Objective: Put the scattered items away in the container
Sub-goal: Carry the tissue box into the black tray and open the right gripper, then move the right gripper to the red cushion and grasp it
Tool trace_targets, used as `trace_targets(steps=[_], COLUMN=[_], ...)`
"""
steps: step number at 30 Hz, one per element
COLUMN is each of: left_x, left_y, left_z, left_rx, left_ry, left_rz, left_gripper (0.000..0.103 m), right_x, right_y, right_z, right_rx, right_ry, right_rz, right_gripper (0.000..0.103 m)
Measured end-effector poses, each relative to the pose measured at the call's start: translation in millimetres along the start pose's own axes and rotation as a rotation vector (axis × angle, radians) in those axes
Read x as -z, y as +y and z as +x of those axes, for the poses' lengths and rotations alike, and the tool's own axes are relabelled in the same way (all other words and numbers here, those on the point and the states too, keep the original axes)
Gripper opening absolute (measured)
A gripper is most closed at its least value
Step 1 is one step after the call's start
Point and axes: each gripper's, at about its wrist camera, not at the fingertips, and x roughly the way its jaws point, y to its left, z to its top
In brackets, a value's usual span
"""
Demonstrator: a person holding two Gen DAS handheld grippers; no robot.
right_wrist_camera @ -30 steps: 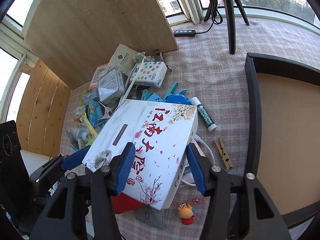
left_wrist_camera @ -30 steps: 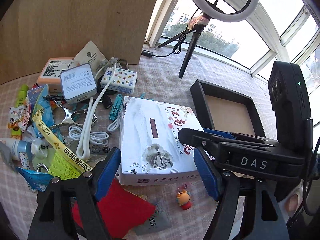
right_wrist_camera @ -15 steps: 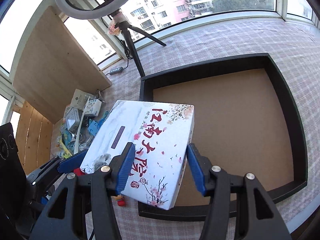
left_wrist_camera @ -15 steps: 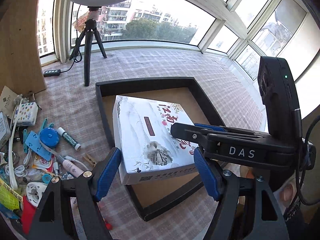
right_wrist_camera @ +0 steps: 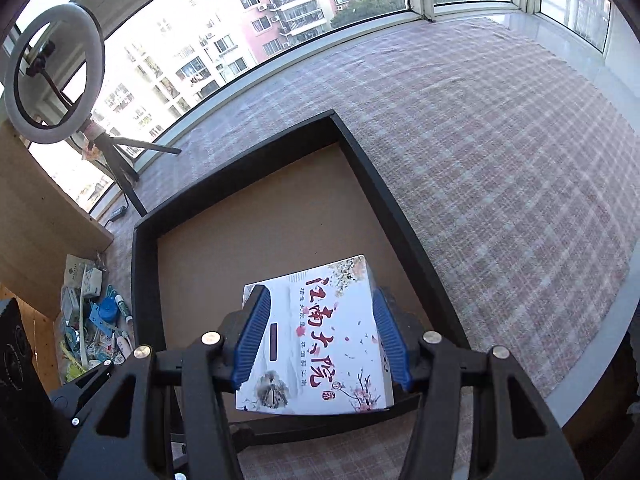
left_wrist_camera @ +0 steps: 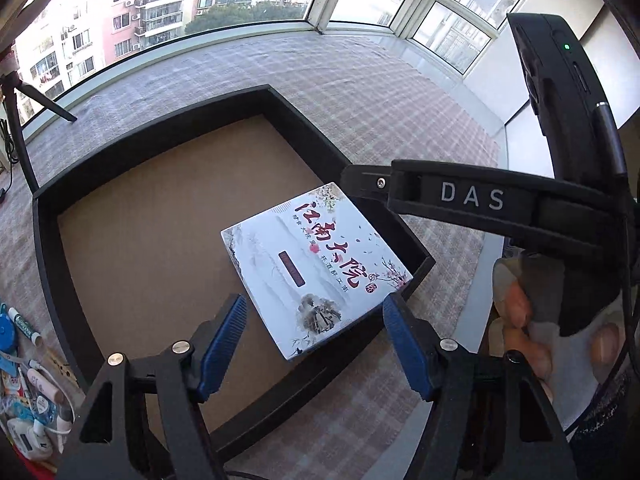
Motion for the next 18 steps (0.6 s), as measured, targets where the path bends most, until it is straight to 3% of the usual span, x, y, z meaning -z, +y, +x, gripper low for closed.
trace_targets(steps=[4,7,10,18], left_x=[8.6,14.4,26.7,96.6], left_y=[11.3,28.5,47.9,126.2], left_z=[-15.4,-28.2,-47.2,-111.8], left_rx=[-0.014,-0.033,-0.058,-0.202], left_ry=[-0.017,-0.039,-0.061,-0.131], left_rz=[-0.025,-0.059,-0.087,-0.197], left_gripper=[0.068,0.068,0.068,0.069], right_x=[2.8,7.4,15.0,45.5], right_y=[13.0,31.4,57.8,153.1], right_z=[-0.8,1.6,3.4,10.2], right_rx=[0.011,-0.025,-0.062,-0.192], right_ry=[-0.016,-0.019,-0.017,0.052], right_rz=[-0.048,-0.098,-0.16,-0.367], right_gripper=[0.056,0.065,0.066,0.066])
